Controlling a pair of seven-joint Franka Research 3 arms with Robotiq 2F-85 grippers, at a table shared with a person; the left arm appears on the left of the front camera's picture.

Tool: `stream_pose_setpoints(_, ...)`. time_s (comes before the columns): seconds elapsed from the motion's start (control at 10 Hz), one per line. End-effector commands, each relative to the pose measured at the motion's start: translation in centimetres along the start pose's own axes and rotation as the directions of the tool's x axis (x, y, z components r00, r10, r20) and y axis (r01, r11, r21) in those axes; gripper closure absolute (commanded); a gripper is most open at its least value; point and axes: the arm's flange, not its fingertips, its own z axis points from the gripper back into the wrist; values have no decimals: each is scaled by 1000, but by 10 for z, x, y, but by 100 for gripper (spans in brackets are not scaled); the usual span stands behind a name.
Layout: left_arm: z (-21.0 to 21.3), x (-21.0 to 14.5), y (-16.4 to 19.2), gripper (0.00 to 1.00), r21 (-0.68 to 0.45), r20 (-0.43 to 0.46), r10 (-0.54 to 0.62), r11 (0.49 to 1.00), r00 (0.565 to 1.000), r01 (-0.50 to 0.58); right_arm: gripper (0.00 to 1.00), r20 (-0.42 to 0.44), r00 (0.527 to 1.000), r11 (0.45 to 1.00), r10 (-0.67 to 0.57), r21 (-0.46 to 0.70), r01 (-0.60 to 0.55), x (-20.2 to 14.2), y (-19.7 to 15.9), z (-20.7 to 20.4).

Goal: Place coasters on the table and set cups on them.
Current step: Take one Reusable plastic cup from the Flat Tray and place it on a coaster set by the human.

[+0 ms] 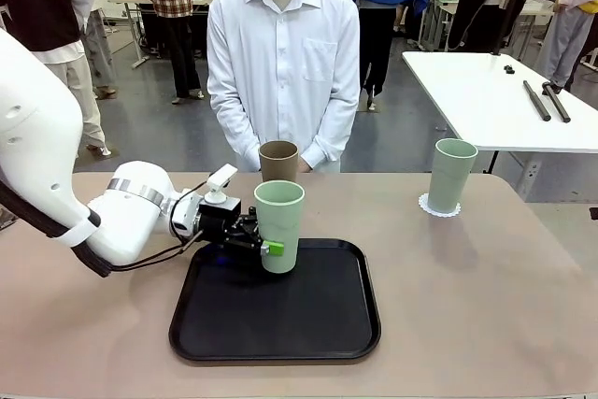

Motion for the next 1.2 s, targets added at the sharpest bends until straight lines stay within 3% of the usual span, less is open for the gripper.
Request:
stream_pose_setpoints(0.0,1,75,-42,100,83,-13,59,995,998,-58,0,2,1000,1000,0,2,0,-1,0,0)
stream_pose_setpoints(0.2,8,136,-65,100,118,-33,45,992,998,-40,0,2,1000,1000,0,2,0,-1,0,0)
stream_pose_setpoints(0.5,12,183,-84,100,153,-30,10,988,999,-6,0,2,1000,1000,0,2,0,-1,0,0)
stream_pose_setpoints(1.0,15,189,-82,100,122,-40,-1,993,999,6,0,2,1000,1000,0,2,0,-1,0,0)
stream_pose_setpoints(1.1,16,189,-83,16,127,-44,3,992,999,2,0,2,1000,1000,0,2,0,-1,0,0)
